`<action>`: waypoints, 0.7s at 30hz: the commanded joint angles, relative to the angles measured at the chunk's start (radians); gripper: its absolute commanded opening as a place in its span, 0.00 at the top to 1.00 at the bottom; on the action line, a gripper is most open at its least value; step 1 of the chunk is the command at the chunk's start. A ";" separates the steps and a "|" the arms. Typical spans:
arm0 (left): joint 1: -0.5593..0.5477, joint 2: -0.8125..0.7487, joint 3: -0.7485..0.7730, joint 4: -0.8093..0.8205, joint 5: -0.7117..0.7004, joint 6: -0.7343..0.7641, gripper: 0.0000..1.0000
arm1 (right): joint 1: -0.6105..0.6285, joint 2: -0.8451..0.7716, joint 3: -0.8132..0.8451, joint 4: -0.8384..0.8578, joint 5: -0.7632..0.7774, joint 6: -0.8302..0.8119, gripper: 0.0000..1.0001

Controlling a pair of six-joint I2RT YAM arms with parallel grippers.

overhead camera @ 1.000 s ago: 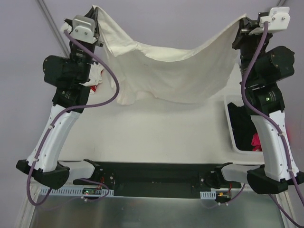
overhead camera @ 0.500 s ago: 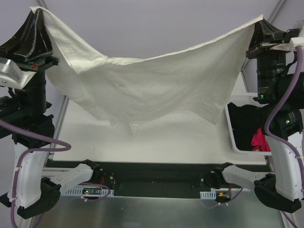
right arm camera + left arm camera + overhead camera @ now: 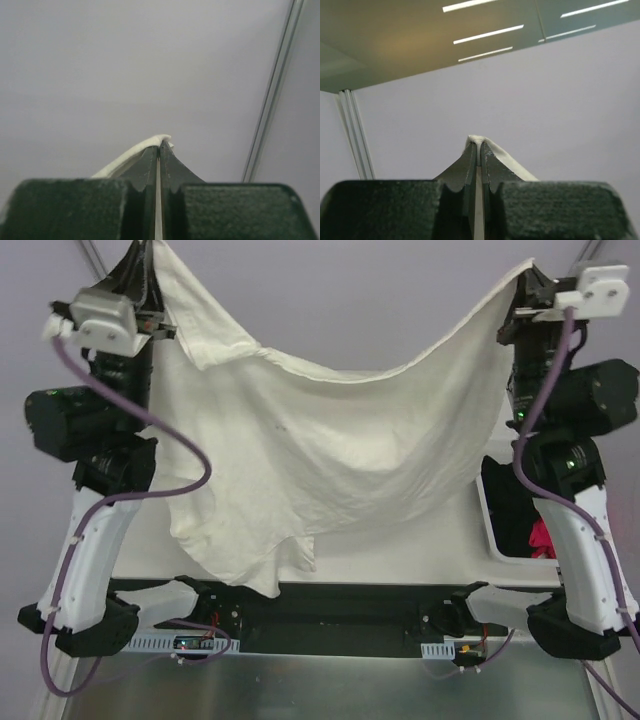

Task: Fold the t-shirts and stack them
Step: Flatten out the tshirt

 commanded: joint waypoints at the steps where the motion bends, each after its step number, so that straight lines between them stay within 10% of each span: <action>1: 0.012 0.147 0.019 0.100 -0.071 0.082 1.00 | -0.027 0.119 0.051 0.072 0.047 -0.053 0.99; 9: 0.093 0.408 0.166 0.144 -0.071 -0.007 1.00 | -0.141 0.460 0.294 0.048 0.030 0.001 0.99; 21: 0.128 0.444 0.267 0.111 -0.042 -0.068 1.00 | -0.227 0.482 0.332 0.002 -0.015 0.119 0.99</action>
